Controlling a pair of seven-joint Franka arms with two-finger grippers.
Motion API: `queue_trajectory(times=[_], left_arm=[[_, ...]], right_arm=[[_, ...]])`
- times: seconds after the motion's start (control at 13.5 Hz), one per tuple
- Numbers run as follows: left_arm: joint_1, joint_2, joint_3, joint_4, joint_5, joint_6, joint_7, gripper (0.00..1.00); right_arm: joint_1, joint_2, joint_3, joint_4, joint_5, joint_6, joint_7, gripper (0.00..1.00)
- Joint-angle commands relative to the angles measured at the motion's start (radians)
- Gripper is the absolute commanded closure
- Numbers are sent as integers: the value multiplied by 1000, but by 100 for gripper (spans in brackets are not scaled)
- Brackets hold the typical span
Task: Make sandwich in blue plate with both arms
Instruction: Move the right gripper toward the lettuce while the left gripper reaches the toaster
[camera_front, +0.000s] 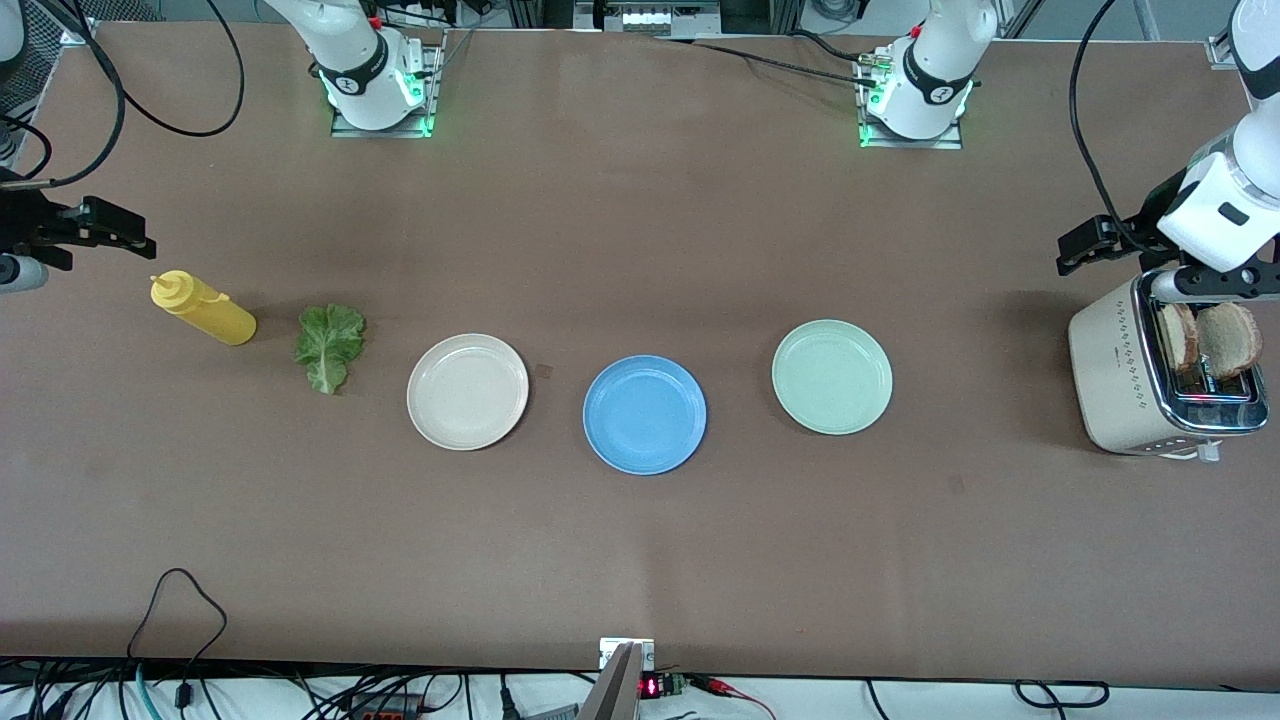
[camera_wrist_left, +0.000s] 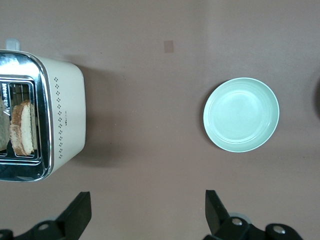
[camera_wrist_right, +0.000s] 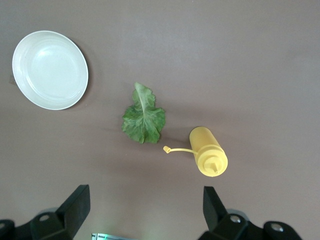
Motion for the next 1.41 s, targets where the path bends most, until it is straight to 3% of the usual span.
queue_trajectory(times=[0.0, 0.52, 0.82, 1.34], left_arm=[[-4, -29, 5, -23, -6, -4, 8, 0], [-4, -25, 14, -5, -7, -2, -6, 0], [-14, -18, -19, 55, -7, -7, -4, 0], [-3, 17, -4, 61, -22, -48, -9, 0]], right_arm=[[-5, -3, 4, 5, -13, 17, 9, 0], [-8, 7, 6, 5, -7, 40, 10, 0], [-12, 73, 3, 14, -7, 41, 10, 0], [-3, 185, 4, 18, -8, 44, 10, 0]])
